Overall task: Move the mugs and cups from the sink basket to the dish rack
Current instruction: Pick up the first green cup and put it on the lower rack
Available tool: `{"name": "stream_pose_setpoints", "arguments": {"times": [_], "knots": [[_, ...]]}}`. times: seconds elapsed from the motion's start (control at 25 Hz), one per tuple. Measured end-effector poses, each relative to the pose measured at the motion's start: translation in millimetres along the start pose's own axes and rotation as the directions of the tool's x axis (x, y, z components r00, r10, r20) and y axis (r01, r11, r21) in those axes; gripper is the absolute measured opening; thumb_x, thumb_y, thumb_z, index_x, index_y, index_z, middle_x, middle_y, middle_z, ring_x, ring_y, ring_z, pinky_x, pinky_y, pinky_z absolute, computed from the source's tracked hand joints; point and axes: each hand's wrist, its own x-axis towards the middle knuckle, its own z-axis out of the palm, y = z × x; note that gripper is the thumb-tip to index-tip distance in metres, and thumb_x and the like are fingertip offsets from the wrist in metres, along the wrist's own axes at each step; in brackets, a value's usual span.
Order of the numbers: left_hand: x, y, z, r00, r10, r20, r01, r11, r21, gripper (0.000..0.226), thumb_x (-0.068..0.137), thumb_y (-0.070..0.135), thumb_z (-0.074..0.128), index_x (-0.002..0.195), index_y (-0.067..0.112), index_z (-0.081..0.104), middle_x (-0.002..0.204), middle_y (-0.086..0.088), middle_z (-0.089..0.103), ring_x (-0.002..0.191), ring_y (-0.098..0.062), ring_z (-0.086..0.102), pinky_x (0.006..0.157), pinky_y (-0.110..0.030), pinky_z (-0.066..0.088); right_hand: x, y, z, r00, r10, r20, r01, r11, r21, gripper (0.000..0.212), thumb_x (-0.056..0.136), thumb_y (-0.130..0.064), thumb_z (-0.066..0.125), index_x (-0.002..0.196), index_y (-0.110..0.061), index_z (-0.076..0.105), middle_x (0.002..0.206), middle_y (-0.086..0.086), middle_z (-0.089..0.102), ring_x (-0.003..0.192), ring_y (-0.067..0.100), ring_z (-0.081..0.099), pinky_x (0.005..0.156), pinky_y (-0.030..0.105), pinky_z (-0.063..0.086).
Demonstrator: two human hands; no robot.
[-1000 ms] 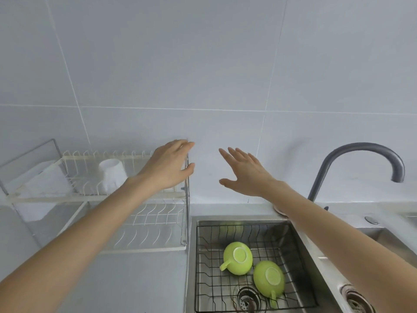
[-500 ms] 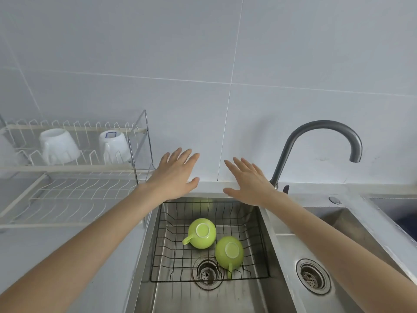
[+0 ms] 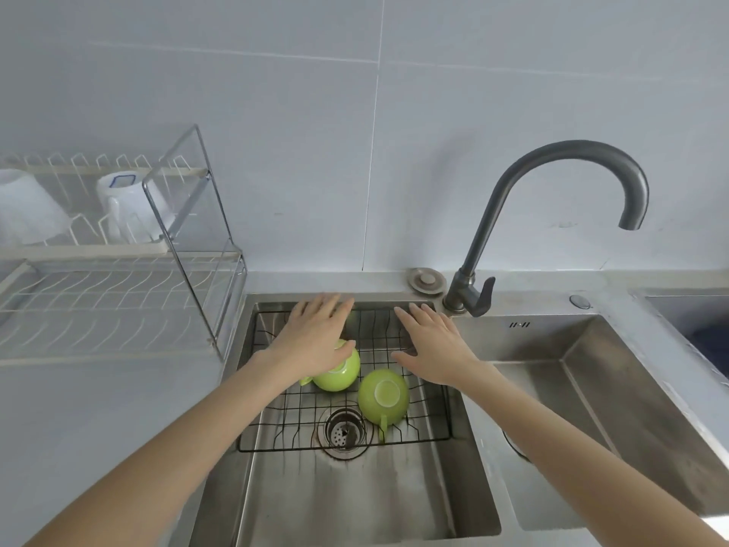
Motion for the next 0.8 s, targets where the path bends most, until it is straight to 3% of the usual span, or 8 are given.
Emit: {"name": "stream_pose_setpoints", "arguments": {"times": [0.24,0.44,0.64,0.8], "knots": [[24,0,50,0.990,-0.007,0.140,0.020,0.996,-0.091,0.064,0.091,0.039,0.038,0.143,0.014,0.010,0.155,-0.010,0.013,0.142,-0.026,0.013,0.116,-0.044,0.018,18,20,48,0.987,0.081,0.137,-0.096,0.990,0.103,0.071,0.090,-0.036,0.048,0.146,-0.017,0.010,0.156,0.011,0.015,0.145,0.027,0.008,0.119,0.040,0.011],[42,2,94,0.969,-0.037,0.244,0.107,0.954,-0.281,0.062,0.090,0.040,0.042,0.141,0.015,0.018,0.151,-0.007,0.025,0.134,-0.028,0.031,0.104,-0.042,0.034,30,34,89,0.960,0.134,0.246,-0.199,0.945,0.260,0.067,0.089,-0.031,0.051,0.144,-0.013,0.018,0.149,0.012,0.031,0.138,0.029,0.027,0.111,0.041,0.028],[63,9,140,0.935,-0.173,0.310,0.332,0.735,-0.592,0.056,0.089,0.032,0.048,0.137,0.010,0.029,0.144,-0.011,0.038,0.131,-0.024,0.038,0.105,-0.034,0.032,48,46,126,0.905,0.222,0.364,-0.368,0.839,0.401,0.060,0.089,-0.024,0.049,0.142,-0.012,0.024,0.138,0.019,0.041,0.125,0.036,0.043,0.102,0.042,0.040],[75,12,175,0.893,-0.210,0.397,0.434,0.632,-0.642,0.054,0.087,0.029,0.054,0.133,0.008,0.036,0.139,-0.012,0.045,0.126,-0.024,0.044,0.097,-0.028,0.035,61,52,152,0.860,0.278,0.428,-0.474,0.747,0.466,0.061,0.090,-0.022,0.048,0.144,-0.013,0.020,0.136,0.022,0.042,0.121,0.038,0.046,0.100,0.040,0.041]]}}
